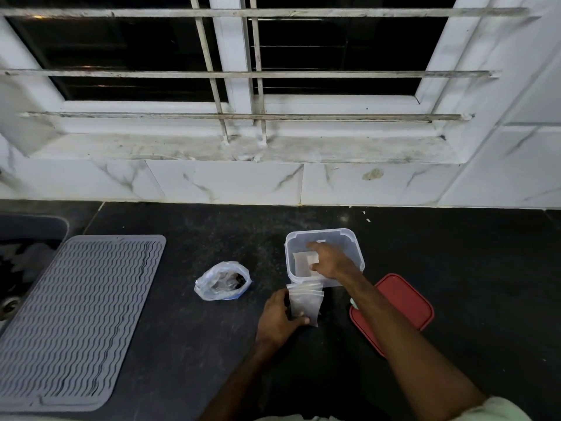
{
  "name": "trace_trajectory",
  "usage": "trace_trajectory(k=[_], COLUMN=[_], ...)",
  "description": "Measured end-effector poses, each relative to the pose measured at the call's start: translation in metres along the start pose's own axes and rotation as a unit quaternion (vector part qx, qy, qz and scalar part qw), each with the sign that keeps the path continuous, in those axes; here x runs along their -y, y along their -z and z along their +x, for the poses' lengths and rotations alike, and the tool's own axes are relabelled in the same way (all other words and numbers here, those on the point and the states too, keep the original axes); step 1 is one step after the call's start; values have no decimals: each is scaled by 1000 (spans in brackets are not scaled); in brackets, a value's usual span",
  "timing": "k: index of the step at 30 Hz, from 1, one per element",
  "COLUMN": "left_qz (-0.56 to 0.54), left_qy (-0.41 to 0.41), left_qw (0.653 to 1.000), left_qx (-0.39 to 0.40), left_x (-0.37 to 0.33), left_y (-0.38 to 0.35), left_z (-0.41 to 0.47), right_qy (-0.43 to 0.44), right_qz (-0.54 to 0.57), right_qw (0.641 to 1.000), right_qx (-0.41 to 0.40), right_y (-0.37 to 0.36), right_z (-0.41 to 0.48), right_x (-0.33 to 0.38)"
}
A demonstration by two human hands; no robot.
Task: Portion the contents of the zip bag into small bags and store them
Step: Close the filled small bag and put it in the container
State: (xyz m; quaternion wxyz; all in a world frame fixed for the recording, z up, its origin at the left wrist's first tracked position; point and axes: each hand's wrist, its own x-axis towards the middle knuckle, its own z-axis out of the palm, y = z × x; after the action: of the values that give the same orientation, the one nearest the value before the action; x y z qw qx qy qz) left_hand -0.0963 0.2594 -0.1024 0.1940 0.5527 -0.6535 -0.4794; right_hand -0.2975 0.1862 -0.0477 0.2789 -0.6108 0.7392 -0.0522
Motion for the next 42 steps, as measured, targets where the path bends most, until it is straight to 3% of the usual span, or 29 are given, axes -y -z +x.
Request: trace_trajectory(k=[5, 10, 15, 21, 24, 29, 32, 36, 42], left_qz=[-92, -84, -67, -118, -163, -191, -209, -191, -163], left_qy=[5, 15, -1, -8, -14, -44, -66, -76, -38], left_qw=[995, 991, 989, 980, 969, 963, 962, 970, 967], left_qx=[-40, -100, -131, -157, -186, -187, -162, -132, -190], left_x=[4, 6, -5, -16, -18, -39, -64, -87, -92], left_y=[3, 15, 34, 47, 50, 51, 53, 58, 63], left_z=[-10, -15, -7, -6, -21, -39, -34, -27, -27], right_qy=[36, 24, -31, 2, -3, 7, 34, 55, 82], right_qz=[-129, -170, -135, -157, -183, 6, 81, 22, -37], right_qw=[988, 983, 990, 986, 975, 974, 973, 976, 972], right_qx=[72, 68, 24, -51, -125, -226, -215, -211, -217], right_y=[10, 2, -9, -2, 27, 60, 52, 28, 15], right_z=[3, 7, 9, -4, -21, -65, -91, -109, -120], right_x=[12, 20, 19, 20, 35, 52, 75, 99, 108])
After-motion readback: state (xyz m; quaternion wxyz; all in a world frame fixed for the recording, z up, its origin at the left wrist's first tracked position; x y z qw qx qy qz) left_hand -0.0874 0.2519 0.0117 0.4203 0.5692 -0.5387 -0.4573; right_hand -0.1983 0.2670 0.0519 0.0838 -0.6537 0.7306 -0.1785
